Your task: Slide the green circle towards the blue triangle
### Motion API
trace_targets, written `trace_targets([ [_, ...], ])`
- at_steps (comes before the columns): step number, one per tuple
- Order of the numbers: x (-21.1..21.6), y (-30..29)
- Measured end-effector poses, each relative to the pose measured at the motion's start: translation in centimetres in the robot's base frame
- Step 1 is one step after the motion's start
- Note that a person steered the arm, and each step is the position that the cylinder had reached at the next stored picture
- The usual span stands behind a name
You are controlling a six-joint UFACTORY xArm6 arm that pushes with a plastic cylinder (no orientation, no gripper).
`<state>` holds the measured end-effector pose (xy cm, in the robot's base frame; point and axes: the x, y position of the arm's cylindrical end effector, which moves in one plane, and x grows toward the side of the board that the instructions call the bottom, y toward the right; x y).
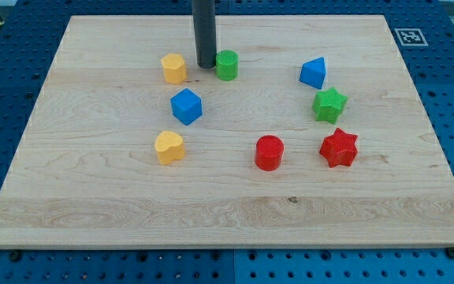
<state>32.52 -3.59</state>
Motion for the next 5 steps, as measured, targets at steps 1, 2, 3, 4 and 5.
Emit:
trace_targets([
  [1, 1.35, 0.14],
  [2, 1.36, 0.14],
  [3, 1.36, 0.24],
  [4, 1.36, 0.39],
  [5, 1.36, 0.43],
])
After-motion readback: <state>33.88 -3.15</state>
